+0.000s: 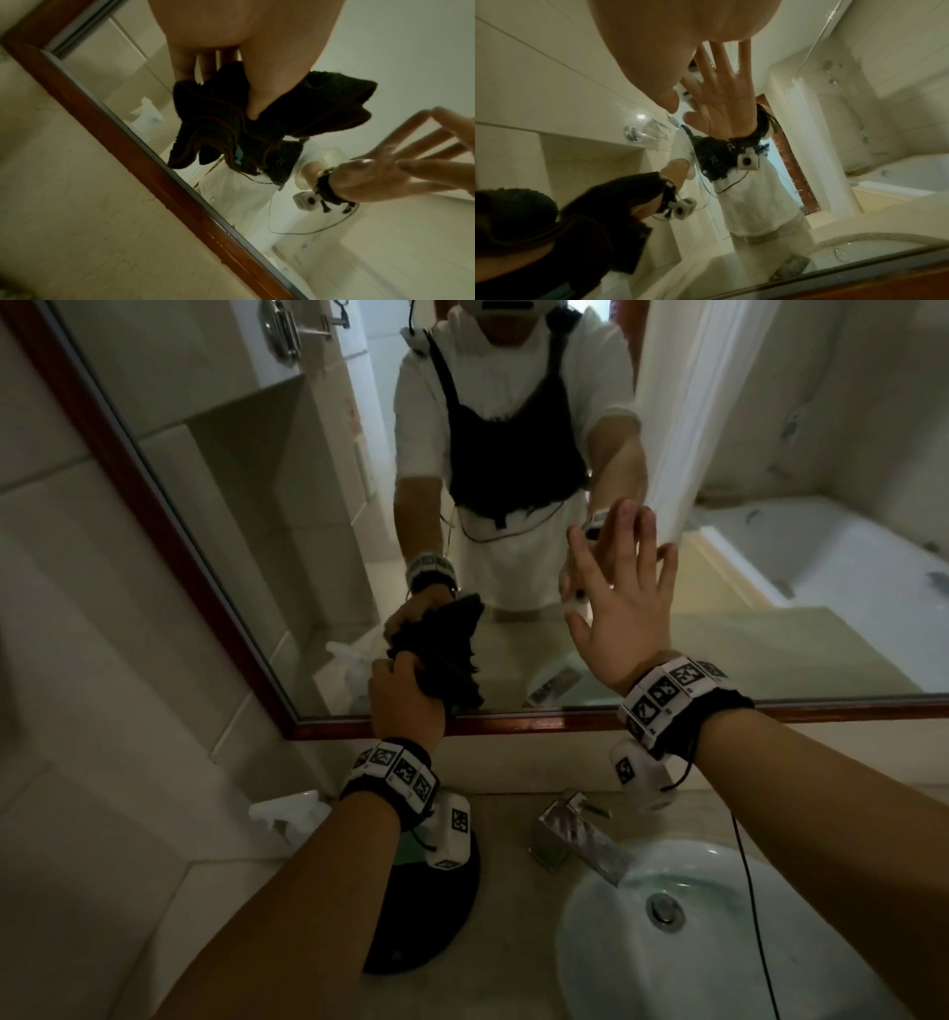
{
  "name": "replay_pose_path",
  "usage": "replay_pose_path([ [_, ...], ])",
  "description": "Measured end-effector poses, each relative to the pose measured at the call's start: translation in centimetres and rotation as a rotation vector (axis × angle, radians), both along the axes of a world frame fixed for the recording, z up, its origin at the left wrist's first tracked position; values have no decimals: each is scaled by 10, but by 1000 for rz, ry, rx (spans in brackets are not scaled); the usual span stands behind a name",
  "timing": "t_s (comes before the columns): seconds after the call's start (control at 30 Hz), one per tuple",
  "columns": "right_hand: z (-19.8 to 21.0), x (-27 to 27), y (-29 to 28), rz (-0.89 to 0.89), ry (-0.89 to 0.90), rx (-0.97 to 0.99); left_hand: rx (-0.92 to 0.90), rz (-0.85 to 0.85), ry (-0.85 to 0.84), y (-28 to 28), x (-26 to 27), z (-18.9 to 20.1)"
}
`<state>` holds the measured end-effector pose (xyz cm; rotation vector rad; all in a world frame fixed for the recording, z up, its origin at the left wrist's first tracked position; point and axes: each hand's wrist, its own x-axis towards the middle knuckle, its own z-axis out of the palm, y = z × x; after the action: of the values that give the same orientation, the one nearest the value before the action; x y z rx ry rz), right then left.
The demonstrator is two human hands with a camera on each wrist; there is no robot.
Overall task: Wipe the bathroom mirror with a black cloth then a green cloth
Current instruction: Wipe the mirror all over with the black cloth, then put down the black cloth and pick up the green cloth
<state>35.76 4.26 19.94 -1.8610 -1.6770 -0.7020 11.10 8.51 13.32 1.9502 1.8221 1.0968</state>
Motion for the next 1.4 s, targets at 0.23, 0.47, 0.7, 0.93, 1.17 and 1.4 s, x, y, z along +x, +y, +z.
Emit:
replay_pose_path([
  [0.23,-9,-23,-33,200,90,-151,-51,-93,12,-43,-13,11],
  [0.47,-55,-41,-78,415,324,-547,-237,-57,22,-109,-49,-12],
  [0.7,-114,-47,-112,486,231,-776,-419,120,50,-201,-83,-80],
  [0.93,-155,-87,-127,692,329,-915,-727,303,84,-271,-116,-154],
  [1.17,-194,-111,-119,642,304,-1071,-880,389,15,-277,-154,-214],
  [1.4,-220,-139,-93,598,321,-1090,-964,299,-23,-249,-175,-217],
])
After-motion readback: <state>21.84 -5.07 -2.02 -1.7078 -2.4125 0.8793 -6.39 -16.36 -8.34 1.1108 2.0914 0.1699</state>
